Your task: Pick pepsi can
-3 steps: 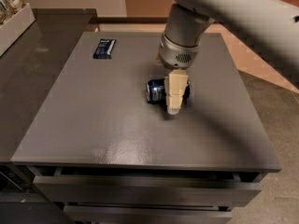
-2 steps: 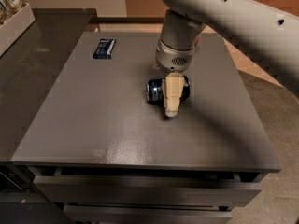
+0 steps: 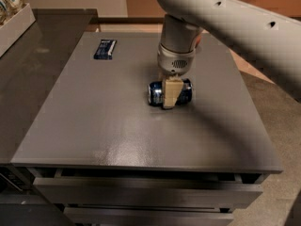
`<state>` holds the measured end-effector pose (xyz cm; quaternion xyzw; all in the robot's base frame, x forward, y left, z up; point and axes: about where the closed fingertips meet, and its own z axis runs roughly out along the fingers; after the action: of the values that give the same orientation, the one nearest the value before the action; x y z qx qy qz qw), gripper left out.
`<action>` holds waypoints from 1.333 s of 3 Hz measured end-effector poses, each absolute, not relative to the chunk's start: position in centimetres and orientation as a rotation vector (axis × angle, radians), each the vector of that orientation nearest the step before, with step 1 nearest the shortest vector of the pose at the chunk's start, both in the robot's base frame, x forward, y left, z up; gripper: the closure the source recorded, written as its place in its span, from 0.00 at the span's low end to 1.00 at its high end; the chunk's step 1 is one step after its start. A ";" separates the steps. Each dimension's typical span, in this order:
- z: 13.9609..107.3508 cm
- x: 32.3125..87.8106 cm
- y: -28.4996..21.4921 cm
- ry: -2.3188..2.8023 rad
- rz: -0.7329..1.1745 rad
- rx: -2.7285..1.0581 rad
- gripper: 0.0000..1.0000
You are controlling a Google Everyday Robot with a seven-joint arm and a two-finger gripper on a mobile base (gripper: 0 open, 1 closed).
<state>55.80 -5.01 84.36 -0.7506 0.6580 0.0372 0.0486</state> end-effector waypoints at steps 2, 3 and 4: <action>88.6 56.0 -3.4 1.966 0.130 -2.260 1.00; 93.0 56.3 -2.5 1.893 0.099 -2.253 1.00; 96.2 57.3 -2.4 1.829 0.041 -2.226 1.00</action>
Offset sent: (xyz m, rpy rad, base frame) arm -0.0007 0.0261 0.1533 0.0820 -0.1055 0.0791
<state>57.34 -2.39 96.16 -0.7660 0.6295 0.0143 0.1296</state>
